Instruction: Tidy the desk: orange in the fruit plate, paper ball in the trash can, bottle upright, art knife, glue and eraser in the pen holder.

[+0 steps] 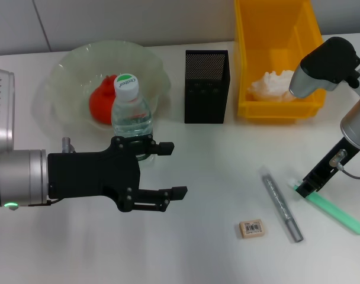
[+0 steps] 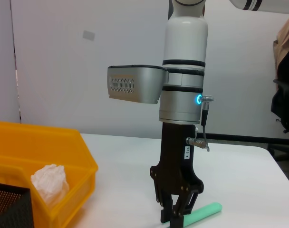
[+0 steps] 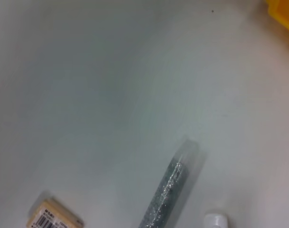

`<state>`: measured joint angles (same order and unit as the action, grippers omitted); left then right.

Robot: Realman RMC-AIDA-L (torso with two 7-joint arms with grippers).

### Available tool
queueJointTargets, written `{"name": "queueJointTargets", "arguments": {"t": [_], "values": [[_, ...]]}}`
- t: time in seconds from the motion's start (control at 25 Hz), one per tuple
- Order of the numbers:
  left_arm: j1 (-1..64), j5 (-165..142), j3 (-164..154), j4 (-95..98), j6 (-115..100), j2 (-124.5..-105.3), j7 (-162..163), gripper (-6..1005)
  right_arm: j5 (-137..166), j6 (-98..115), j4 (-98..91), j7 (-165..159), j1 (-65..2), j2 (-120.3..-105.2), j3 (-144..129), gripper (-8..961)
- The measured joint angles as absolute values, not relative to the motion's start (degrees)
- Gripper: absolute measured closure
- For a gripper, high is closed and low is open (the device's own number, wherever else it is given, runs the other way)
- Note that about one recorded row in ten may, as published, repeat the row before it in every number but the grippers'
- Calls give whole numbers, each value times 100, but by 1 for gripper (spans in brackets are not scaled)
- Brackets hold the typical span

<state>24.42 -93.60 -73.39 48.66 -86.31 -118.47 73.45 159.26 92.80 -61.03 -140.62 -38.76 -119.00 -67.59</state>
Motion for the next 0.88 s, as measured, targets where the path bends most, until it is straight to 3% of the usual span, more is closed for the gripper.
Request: {"name": "queueJointTargets", "arguments": {"t": [0.88], "values": [[2417,-9345,-7357,4860,-8635,-11848,7339,181,15908,9353,-6175,-14071,-3875,-11909,-6770,822]]}}
